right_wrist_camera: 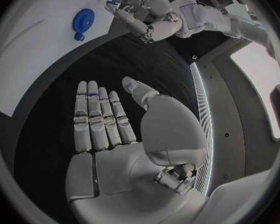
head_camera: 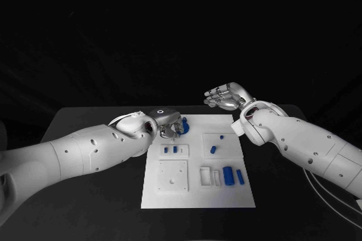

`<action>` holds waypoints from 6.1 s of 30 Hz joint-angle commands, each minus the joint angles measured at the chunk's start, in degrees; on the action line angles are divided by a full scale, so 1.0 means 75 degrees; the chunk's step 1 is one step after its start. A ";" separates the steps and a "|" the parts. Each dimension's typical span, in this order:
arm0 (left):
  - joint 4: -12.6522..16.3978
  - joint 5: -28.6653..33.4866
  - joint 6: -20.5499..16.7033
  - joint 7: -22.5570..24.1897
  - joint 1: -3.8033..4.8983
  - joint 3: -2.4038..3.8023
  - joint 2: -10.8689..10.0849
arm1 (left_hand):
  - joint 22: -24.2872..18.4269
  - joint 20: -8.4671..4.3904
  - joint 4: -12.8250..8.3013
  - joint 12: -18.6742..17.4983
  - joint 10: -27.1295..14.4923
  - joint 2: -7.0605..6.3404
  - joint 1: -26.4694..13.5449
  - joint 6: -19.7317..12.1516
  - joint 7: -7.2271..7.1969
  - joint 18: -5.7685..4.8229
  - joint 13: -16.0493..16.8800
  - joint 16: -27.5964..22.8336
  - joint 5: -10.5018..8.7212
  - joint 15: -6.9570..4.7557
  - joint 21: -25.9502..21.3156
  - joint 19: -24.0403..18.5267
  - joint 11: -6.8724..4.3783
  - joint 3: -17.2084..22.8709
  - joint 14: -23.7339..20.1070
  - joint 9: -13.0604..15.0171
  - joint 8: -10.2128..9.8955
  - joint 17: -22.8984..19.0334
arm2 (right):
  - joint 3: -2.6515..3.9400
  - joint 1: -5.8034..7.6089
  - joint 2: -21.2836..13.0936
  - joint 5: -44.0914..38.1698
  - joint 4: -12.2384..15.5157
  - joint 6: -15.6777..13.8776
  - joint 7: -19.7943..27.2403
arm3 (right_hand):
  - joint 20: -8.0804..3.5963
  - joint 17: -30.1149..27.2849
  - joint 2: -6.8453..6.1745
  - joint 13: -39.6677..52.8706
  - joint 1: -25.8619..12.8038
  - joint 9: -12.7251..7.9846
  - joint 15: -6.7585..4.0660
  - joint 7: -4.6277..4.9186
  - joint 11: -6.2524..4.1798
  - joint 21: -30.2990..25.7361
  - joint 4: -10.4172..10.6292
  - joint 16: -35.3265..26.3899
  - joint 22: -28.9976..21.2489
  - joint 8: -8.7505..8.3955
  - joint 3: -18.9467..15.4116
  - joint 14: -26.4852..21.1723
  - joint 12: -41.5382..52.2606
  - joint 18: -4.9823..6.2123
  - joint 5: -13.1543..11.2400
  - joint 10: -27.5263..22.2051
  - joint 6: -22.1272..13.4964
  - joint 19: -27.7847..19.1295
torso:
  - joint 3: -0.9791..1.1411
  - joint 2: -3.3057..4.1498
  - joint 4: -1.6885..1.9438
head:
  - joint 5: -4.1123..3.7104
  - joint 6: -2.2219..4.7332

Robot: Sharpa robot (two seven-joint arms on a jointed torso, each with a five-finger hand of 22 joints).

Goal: Assemble the parts on the task board

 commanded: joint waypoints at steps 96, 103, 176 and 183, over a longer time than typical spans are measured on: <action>-0.0607 0.0591 0.1398 -0.0358 -0.0227 -0.0198 0.0208 | 0.0146 0.0021 0.0108 0.0012 0.0204 0.0117 -0.0013 0.0018 0.0002 0.0046 0.0016 0.0083 -0.0080 -0.0001 0.0066 -0.0160 -0.0163 -0.0157 -0.0039 0.0028 0.0013 -0.0095 | 0.0003 -0.0001 0.0064 0.0013 -0.0021 0.0331 0.0029 | 0.0047 -0.0013 0.0071 0.0006 -0.0128 -0.0009 0.0017 -0.0007 0.0011 -0.0019 0.0042 -0.0012 -0.0011 -0.0003 -0.0083 -0.0104 -0.0019 -0.0086 0.0097 -0.0104 -0.0068 -0.0064 | -0.0002 0.0002 -0.0012 | -0.0001 -0.0122; -0.0609 0.0630 0.1279 -0.0272 -0.0231 -0.0204 0.0190 | 0.0135 0.0008 0.0115 0.0017 0.0292 0.0105 -0.0051 0.0069 -0.0030 0.0022 0.0026 0.0078 -0.0308 -0.0028 0.0012 -0.0108 -0.0207 -0.0231 0.0012 0.0071 0.0009 -0.0091 | 0.0003 -0.0001 0.0070 0.0018 -0.0032 0.0419 0.0045 | 0.0054 -0.0013 0.0075 0.0007 -0.0141 -0.0009 0.0024 -0.0007 0.0015 -0.0019 0.0047 -0.0010 -0.0011 -0.0002 -0.0157 -0.0120 -0.0015 -0.0088 0.0143 -0.0119 -0.0081 -0.0079 | -0.0003 0.0001 -0.0009 | -0.0002 -0.0131; -0.0831 0.0883 0.0707 -0.0324 -0.0235 -0.0141 -0.0084 | 0.0157 -0.0071 0.0060 0.0037 0.0276 -0.0419 0.0051 -0.1699 0.0007 -0.0103 0.0025 0.0016 -0.0324 -0.0077 -0.0216 -0.0098 -0.0212 -0.0157 -0.0170 -0.0297 -0.0004 0.0024 | 0.0003 -0.0002 -0.0001 0.0001 -0.0110 0.0638 0.0038 | 0.0062 -0.0013 0.0254 0.0005 -0.0096 0.0006 0.0001 -0.0035 -0.0009 -0.0007 -0.0098 -0.0006 -0.0008 0.0005 -0.0483 -0.0143 -0.0005 -0.0075 0.0334 -0.0099 0.0003 -0.0109 | -0.0010 -0.0002 -0.0010 | -0.0027 -0.0149; -0.1120 0.1326 -0.0394 -0.0133 -0.0233 0.0025 -0.0176 | -0.0021 0.0125 0.0114 0.0041 -0.0484 -0.0350 0.0089 -0.1508 0.0179 0.0007 -0.0001 -0.1049 -0.0305 0.0162 -0.0662 -0.0476 0.0107 -0.0038 -0.0708 -0.0285 0.0018 -0.0491 | 0.0001 -0.0002 -0.0133 -0.0473 -0.0175 0.1034 0.0163 | -0.0168 -0.0006 0.0336 0.0002 -0.0158 0.0141 -0.0325 -0.0289 -0.0295 0.0134 -0.0138 0.0026 0.0000 0.0024 -0.0178 0.0706 -0.0073 -0.0030 0.0267 0.0753 0.0836 0.0423 | 0.0000 -0.0003 -0.0016 | -0.0025 -0.0080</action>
